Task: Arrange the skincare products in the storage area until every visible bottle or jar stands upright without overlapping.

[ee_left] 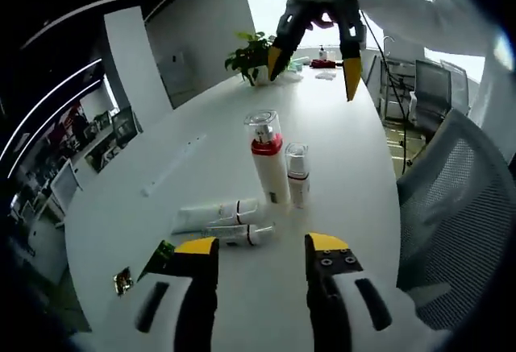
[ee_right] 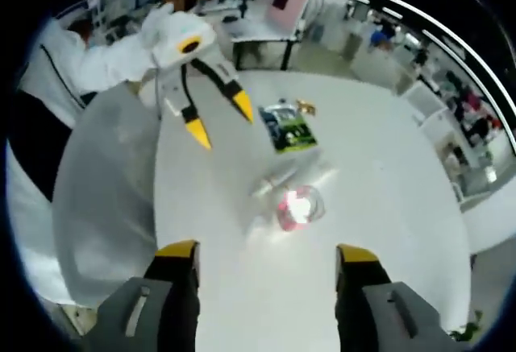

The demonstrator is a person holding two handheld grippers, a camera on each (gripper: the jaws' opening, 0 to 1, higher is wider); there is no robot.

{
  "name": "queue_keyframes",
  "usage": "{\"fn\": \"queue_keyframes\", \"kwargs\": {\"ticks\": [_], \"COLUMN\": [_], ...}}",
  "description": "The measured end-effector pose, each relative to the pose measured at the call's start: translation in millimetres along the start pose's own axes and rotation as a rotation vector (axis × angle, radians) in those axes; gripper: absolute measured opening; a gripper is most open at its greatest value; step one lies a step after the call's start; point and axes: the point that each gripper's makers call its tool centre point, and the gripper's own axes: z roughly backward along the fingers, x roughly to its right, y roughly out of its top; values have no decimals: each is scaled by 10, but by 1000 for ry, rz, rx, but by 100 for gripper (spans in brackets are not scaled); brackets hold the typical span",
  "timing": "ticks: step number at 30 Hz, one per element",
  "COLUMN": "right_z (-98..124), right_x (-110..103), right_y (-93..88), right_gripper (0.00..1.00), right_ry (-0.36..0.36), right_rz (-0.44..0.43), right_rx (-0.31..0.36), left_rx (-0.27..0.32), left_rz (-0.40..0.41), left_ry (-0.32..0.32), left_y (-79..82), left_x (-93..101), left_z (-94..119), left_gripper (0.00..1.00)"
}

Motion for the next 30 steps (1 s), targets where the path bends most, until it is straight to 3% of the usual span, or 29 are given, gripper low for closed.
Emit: {"fn": "queue_keyframes", "kwargs": {"ticks": [4, 5, 9, 13, 20, 30], "right_z": [28, 31, 47, 47, 48, 53], "right_x": [-89, -106, -210, -347, -499, -769], "right_y": [17, 17, 4, 45, 57, 61], "right_gripper": [72, 73, 77, 78, 93, 99], "right_ry": [-13, -18, -45, -35, -96, -134], "right_rz": [-56, -61, -52, -80, -127, -194], "right_rx": [46, 51, 60, 106, 145, 192], "left_rx": [32, 43, 76, 76, 93, 100], "left_rz": [40, 86, 100, 122, 185, 216], "left_ry": [21, 26, 52, 65, 86, 102], "left_y": [7, 54, 65, 22, -63, -251], "left_x": [-62, 5, -77, -116, -154, -112], "left_z": [198, 257, 434, 571, 761, 970], "left_gripper": [49, 51, 57, 69, 79, 91]}}
